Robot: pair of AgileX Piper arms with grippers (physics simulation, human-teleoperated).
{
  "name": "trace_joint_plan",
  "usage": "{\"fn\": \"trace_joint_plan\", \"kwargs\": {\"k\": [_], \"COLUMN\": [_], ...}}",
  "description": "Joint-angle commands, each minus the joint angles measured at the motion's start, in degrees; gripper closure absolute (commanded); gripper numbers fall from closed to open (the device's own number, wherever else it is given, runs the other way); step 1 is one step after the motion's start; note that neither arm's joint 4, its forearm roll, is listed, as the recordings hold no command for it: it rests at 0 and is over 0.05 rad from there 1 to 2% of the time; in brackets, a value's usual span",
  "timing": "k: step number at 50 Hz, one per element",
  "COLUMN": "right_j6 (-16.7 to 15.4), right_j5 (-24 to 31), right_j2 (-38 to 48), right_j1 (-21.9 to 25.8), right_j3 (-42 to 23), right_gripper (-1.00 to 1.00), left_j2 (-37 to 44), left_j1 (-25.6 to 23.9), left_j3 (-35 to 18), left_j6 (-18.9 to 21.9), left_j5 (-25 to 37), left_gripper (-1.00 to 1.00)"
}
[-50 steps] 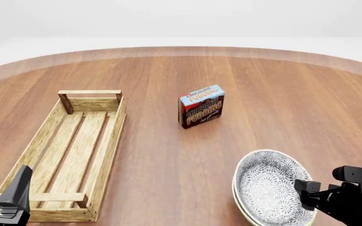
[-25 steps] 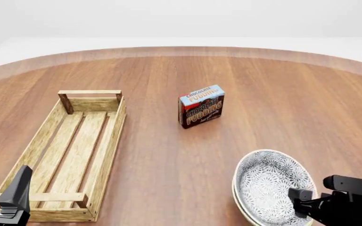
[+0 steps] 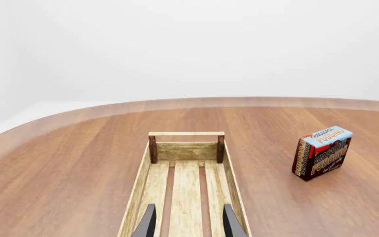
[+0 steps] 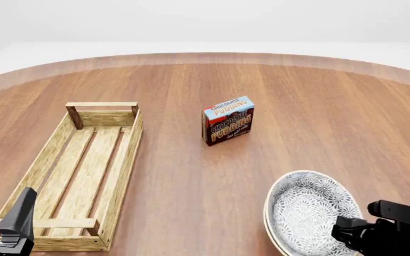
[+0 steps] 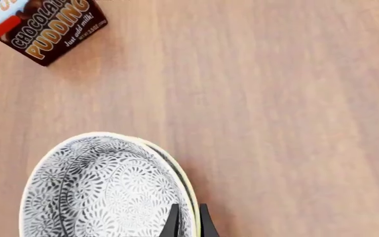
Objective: Stack the left bowl on the right bowl and place them in the tray.
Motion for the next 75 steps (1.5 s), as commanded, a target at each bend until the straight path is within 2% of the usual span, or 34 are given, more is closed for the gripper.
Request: {"fn": "trace_joint_plan", "kwargs": {"k": [1, 9, 14, 21, 26, 34, 40, 45, 53, 63, 75], "right_j6": [0.0, 0.0, 1.9, 2.3, 2.1, 2.6, 2.8, 2.7, 1.8, -1.0, -2.5], "right_j5": [3.1, 6.4, 12.7, 19.4, 21.4, 21.0, 18.6, 14.1, 11.0, 11.9, 13.6], "right_j2": [-2.8, -5.8, -12.8, -17.5, -17.3, -15.3, -11.5, -4.6, 3.8, 17.2, 29.9], "right_j1": [-0.8, -1.0, 0.9, 1.7, 2.0, 3.2, 4.6, 7.1, 10.8, 16.3, 21.3], "right_j3": [-1.0, -2.5, -4.9, -11.8, -16.9, -21.8, -25.2, -28.3, -34.3, -47.8, -61.8], "right_gripper": [1.0, 1.0, 1.0, 1.0, 1.0, 1.0, 1.0, 1.0, 1.0, 1.0, 1.0], "left_j2": [0.0, 0.0, 0.0, 0.0, 0.0, 0.0, 0.0, 0.0, 0.0, 0.0, 0.0], "left_j1": [0.0, 0.0, 0.0, 0.0, 0.0, 0.0, 0.0, 0.0, 0.0, 0.0, 0.0], "left_j3": [0.0, 0.0, 0.0, 0.0, 0.0, 0.0, 0.0, 0.0, 0.0, 0.0, 0.0], "left_j6": [0.0, 0.0, 0.0, 0.0, 0.0, 0.0, 0.0, 0.0, 0.0, 0.0, 0.0], "left_j5": [0.0, 0.0, 0.0, 0.0, 0.0, 0.0, 0.0, 0.0, 0.0, 0.0, 0.0], "left_gripper": [-1.0, -1.0, -1.0, -1.0, -1.0, -1.0, -1.0, -1.0, -1.0, -1.0, -1.0]}}
